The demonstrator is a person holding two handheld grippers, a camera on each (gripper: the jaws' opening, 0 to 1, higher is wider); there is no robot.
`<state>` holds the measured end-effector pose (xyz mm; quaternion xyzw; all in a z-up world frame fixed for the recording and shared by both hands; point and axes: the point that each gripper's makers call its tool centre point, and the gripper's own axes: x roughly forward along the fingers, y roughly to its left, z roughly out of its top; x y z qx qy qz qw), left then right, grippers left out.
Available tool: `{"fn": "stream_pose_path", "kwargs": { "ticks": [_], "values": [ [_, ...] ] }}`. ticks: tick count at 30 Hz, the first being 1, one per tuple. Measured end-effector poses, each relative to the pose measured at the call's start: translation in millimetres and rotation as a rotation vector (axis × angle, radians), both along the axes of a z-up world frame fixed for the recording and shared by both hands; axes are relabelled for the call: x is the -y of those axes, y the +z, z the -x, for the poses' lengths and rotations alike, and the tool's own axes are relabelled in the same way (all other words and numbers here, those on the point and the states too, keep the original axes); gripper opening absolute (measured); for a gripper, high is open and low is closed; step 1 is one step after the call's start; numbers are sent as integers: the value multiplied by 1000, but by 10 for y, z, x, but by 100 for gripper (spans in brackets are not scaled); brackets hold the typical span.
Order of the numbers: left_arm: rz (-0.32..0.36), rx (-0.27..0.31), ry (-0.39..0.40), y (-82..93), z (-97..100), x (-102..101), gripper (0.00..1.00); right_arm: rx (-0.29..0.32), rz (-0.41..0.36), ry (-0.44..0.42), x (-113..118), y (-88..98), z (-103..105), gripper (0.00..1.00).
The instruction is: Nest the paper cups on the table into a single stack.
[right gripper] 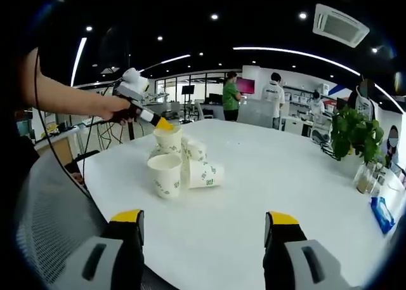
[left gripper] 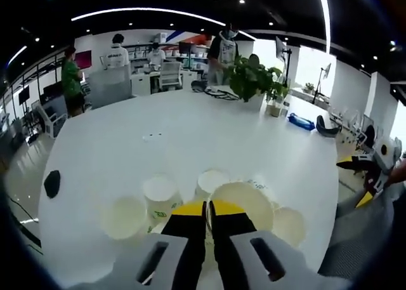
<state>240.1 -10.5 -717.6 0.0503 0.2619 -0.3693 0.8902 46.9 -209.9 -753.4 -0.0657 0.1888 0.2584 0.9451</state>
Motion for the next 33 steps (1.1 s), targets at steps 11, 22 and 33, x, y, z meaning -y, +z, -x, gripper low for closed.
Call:
{"fn": "stream_pose_path", "kwargs": {
  "ticks": [11, 22, 33],
  "values": [
    [20, -14, -105, 334, 294, 253, 0, 15, -8, 0, -1, 19, -10, 85],
    [31, -30, -154, 409, 383, 336, 0, 24, -12, -5, 0, 41, -18, 90],
    [20, -109, -247, 277, 622, 539, 0, 17, -6, -3, 1, 27, -15, 89]
  ]
}}
